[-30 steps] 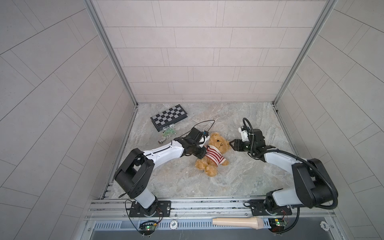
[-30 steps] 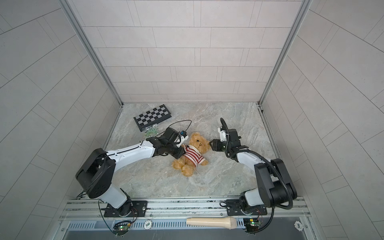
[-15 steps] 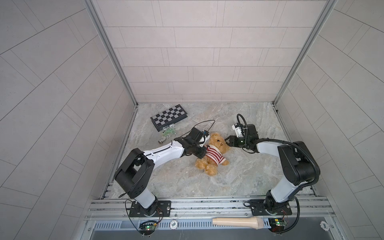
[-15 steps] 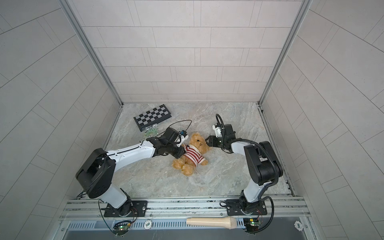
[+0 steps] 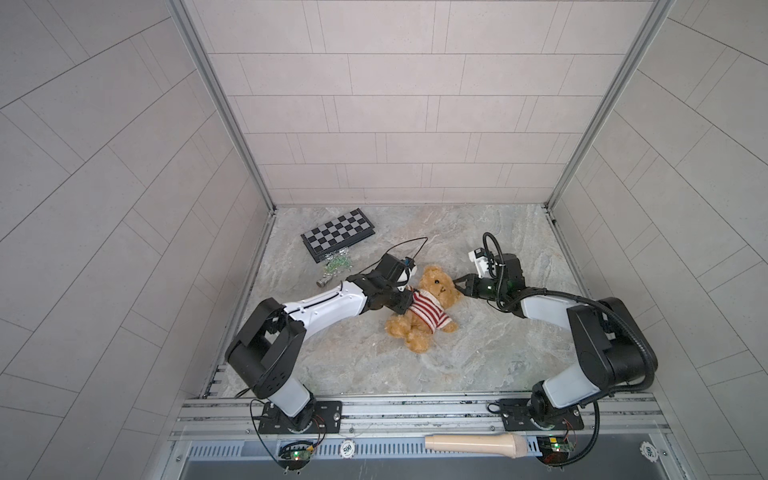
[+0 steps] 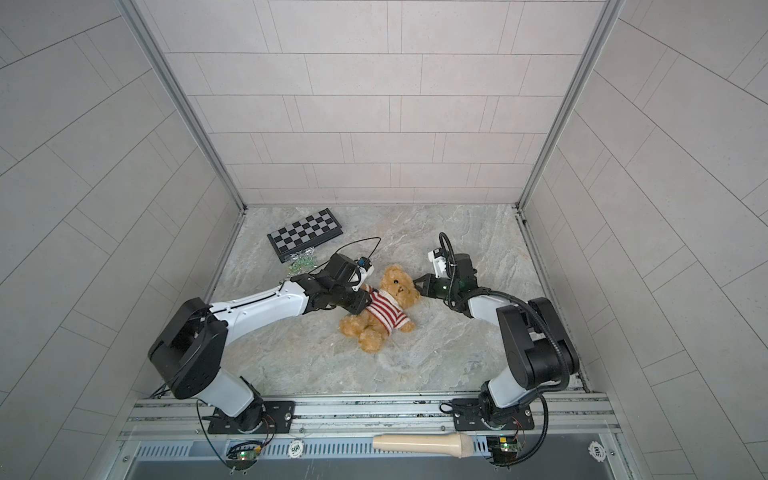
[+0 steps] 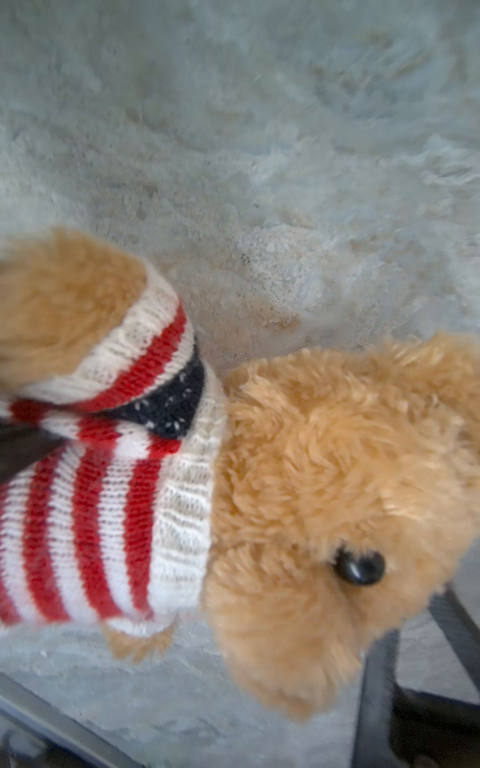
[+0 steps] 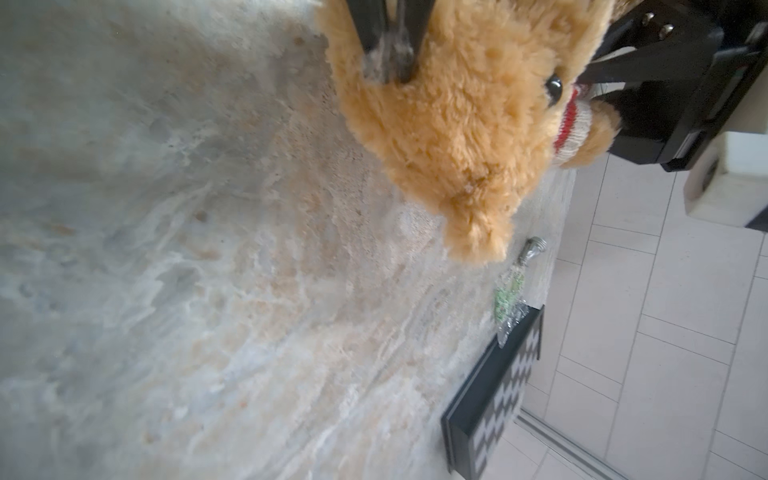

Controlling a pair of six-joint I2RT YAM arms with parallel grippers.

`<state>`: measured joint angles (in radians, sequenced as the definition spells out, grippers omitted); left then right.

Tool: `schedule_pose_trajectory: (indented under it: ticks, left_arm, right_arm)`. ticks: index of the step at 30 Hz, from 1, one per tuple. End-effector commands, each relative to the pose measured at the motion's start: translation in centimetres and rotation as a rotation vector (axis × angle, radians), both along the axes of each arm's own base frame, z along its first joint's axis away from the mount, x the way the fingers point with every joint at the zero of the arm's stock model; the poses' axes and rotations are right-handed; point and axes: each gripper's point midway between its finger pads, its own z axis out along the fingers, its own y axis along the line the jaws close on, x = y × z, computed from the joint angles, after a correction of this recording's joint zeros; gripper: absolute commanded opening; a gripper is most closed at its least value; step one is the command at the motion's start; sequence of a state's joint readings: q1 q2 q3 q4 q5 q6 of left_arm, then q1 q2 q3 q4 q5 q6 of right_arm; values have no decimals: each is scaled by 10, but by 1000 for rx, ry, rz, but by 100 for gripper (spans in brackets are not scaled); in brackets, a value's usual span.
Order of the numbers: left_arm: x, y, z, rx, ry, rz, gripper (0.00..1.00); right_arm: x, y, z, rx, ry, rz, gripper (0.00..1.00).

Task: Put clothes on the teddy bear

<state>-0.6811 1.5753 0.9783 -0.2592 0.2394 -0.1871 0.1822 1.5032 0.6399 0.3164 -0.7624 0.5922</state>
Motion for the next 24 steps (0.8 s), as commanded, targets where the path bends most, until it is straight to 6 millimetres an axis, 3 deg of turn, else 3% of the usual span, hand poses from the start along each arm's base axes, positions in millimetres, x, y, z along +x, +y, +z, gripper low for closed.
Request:
schedule_pose_trajectory:
  ticks: [1,6,10,14,20,24]
  left_arm:
    - [2,6,22,-27,-41,52,52]
    - [-7,19,47,-75,-49,121,70]
    - [-25,22,64,-144,-42,160,74]
    - [-53,14,69,-159,-20,179,73]
    - [-91,-12,54,-279,42,250,63]
    - [-95,-29,45,-318,47,264,60]
  right_arm:
    - [-7,-1,29,3,-66,5,0]
    - [-20,-11,42,-46,-104,-26,0]
    - [-33,-16,41,-61,-103,-48,0]
    - [-43,-21,53,-85,-144,-80,0]
    - [-54,-21,69,-112,-202,-120,0]
    - [-61,-16,70,-115,-209,-119,0]
